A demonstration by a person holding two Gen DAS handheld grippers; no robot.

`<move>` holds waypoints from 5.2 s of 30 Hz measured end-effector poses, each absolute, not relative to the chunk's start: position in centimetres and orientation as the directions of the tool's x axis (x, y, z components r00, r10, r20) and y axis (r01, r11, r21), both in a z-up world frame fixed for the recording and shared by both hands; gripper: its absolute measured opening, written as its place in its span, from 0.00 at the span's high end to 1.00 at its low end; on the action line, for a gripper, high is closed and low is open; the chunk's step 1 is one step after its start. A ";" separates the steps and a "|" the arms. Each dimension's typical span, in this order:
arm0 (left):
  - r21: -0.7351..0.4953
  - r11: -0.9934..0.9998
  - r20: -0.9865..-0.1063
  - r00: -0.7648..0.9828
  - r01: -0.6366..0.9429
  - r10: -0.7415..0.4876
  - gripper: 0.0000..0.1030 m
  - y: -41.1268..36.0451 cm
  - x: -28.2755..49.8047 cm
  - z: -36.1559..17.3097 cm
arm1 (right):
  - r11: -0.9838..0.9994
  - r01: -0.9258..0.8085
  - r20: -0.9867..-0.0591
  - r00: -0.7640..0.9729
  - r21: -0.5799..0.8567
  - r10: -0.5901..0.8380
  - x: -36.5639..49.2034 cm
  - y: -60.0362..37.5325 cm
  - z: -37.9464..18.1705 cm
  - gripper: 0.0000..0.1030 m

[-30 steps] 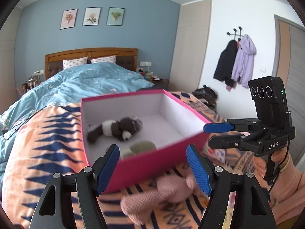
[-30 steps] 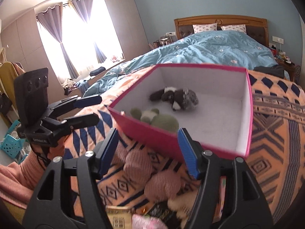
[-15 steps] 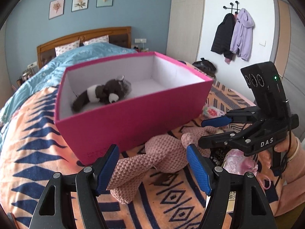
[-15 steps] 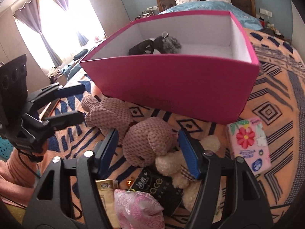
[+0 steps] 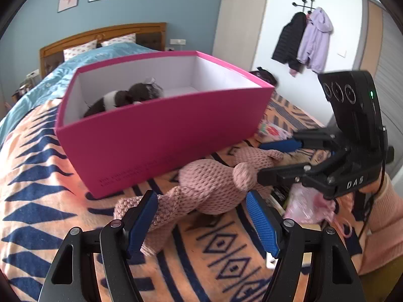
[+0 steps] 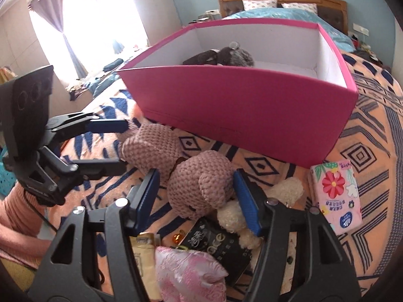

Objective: Organize objects
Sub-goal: 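Grasp the pink knitted bunny from the bed with the right gripper, then carry the pink bunny into the pink box and open the right gripper, then grasp the cream teddy bear beside the tissue pack with the right gripper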

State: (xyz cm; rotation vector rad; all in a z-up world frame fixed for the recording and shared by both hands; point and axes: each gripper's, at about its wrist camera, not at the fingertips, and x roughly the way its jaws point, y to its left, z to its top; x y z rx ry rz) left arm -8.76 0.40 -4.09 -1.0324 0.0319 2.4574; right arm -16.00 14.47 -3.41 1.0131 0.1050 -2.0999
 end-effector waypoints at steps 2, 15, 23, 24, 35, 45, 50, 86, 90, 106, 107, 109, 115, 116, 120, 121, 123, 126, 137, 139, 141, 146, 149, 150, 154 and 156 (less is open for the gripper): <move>-0.174 -0.877 -0.679 -0.590 -0.448 0.436 0.28 0.5 -8.4 -4.3 | -0.676 0.690 -0.688 -0.361 0.257 -0.630 -15.8 14.7 -3.1 0.37; -0.134 -0.895 -0.687 -0.611 -0.426 0.393 0.28 0.5 -9.6 -3.7 | -0.694 0.664 -0.733 -0.320 0.279 -0.601 -18.0 13.9 -4.3 0.39; -0.106 -0.896 -0.682 -0.624 -0.431 0.381 0.27 0.3 -10.2 -3.1 | -0.682 0.681 -0.725 -0.326 0.264 -0.606 -17.2 14.2 -4.4 0.43; -0.113 -0.895 -0.675 -0.627 -0.432 0.388 0.27 0.2 -10.2 -3.0 | -0.682 0.683 -0.726 -0.326 0.262 -0.605 -17.1 14.2 -4.5 0.43; -0.150 -0.876 -0.707 -0.570 -0.458 0.419 0.27 -0.2 -11.4 -4.1 | -0.671 0.719 -0.744 -0.346 0.181 -0.571 -15.1 13.5 -4.5 0.43; -0.215 -0.829 -0.701 -0.509 -0.516 0.499 0.30 0.2 -9.6 -4.6 | -0.677 0.708 -0.709 -0.371 0.201 -0.599 -15.1 14.3 -3.5 0.48; -0.237 -0.823 -0.684 -0.513 -0.516 0.519 0.42 0.8 -9.1 -4.3 | -0.675 0.707 -0.689 -0.384 0.209 -0.615 -15.2 14.3 -2.4 0.48; -0.055 -0.949 -0.539 -0.791 -0.310 0.289 0.42 -2.4 -17.4 7.7 | -0.635 0.769 -0.484 -0.530 0.072 -0.696 -23.6 9.2 10.6 0.48; -0.081 -0.957 -0.590 -0.761 -0.277 0.270 0.41 -3.3 -20.1 5.6 | -0.645 0.758 -0.523 -0.513 0.096 -0.681 -26.1 8.0 8.9 0.48; -0.055 -0.984 -0.665 -0.730 -0.167 0.161 0.42 -4.3 -22.1 1.1 | -0.717 0.676 -0.701 -0.427 0.173 -0.571 -30.1 6.2 3.2 0.45; -0.058 -0.984 -0.660 -0.733 -0.168 0.164 0.42 -4.3 -21.9 1.1 | -0.719 0.672 -0.703 -0.425 0.177 -0.571 -30.0 6.4 3.2 0.45; -0.071 -0.982 -0.648 -0.741 -0.175 0.178 0.42 -4.4 -21.5 1.3 | -0.723 0.663 -0.710 -0.415 0.193 -0.569 -30.1 6.9 3.0 0.45; -0.097 -0.976 -0.613 -0.760 -0.197 0.215 0.42 -4.0 -19.9 2.1 | -0.724 0.651 -0.714 -0.395 0.227 -0.578 -29.6 7.7 2.9 0.45; -0.101 -0.974 -0.607 -0.763 -0.204 0.223 0.41 -4.0 -19.5 2.2 | -0.723 0.652 -0.712 -0.395 0.228 -0.580 -29.4 7.9 2.9 0.45; -0.115 -0.965 -0.568 -0.781 -0.237 0.260 0.36 -3.2 -17.3 3.2 | -0.710 0.654 -0.685 -0.391 0.262 -0.614 -28.3 9.1 3.4 0.44; -0.115 -0.963 -0.560 -0.785 -0.244 0.266 0.34 -3.0 -16.9 3.4 | -0.704 0.657 -0.675 -0.393 0.269 -0.624 -27.8 9.5 3.7 0.44; -0.119 -0.957 -0.539 -0.792 -0.266 0.287 0.30 -2.5 -15.8 3.9 | -0.690 0.669 -0.651 -0.398 0.276 -0.646 -26.5 10.3 4.3 0.41; -0.125 -0.944 -0.506 -0.799 -0.305 0.325 0.25 -1.4 -13.9 4.7 | -0.674 0.684 -0.618 -0.409 0.278 -0.671 -24.6 11.7 5.5 0.39; -0.101 -0.869 -0.480 -0.742 -0.484 0.468 0.18 4.6 -8.3 4.1 | -0.675 0.680 -0.569 -0.447 0.286 -0.691 -17.5 18.2 5.9 0.38; -0.111 -0.848 -0.493 -0.713 -0.518 0.499 0.18 5.7 -7.8 3.3 | -0.691 0.662 -0.576 -0.456 0.290 -0.679 -16.8 19.2 5.3 0.38; -0.109 -0.840 -0.511 -0.695 -0.531 0.506 0.18 6.6 -7.6 2.5 | -0.702 0.641 -0.587 -0.452 0.310 -0.672 -16.1 20.4 4.3 0.38; -0.097 -0.833 -0.583 -0.647 -0.545 0.491 0.18 8.9 -8.1 0.1 | -0.743 0.565 -0.629 -0.442 0.359 -0.640 -15.1 23.0 0.8 0.38; -0.101 -0.831 -0.621 -0.618 -0.547 0.482 0.18 9.7 -8.7 -1.1 | -0.766 0.492 -0.645 -0.434 0.415 -0.628 -15.0 24.9 -1.4 0.38; -0.102 -0.831 -0.633 -0.609 -0.547 0.478 0.18 9.9 -9.0 -1.5 | -0.769 0.471 -0.648 -0.430 0.433 -0.628 -14.9 25.5 -2.0 0.38; -0.128 -0.819 -0.673 -0.558 -0.559 0.486 0.19 10.7 -10.2 -2.8 | -0.781 0.394 -0.654 -0.430 0.484 -0.622 -14.6 27.6 -3.7 0.38; -0.137 -0.817 -0.689 -0.539 -0.560 0.485 0.22 11.1 -10.7 -3.3 | -0.782 0.373 -0.658 -0.424 0.500 -0.622 -14.5 28.2 -4.4 0.38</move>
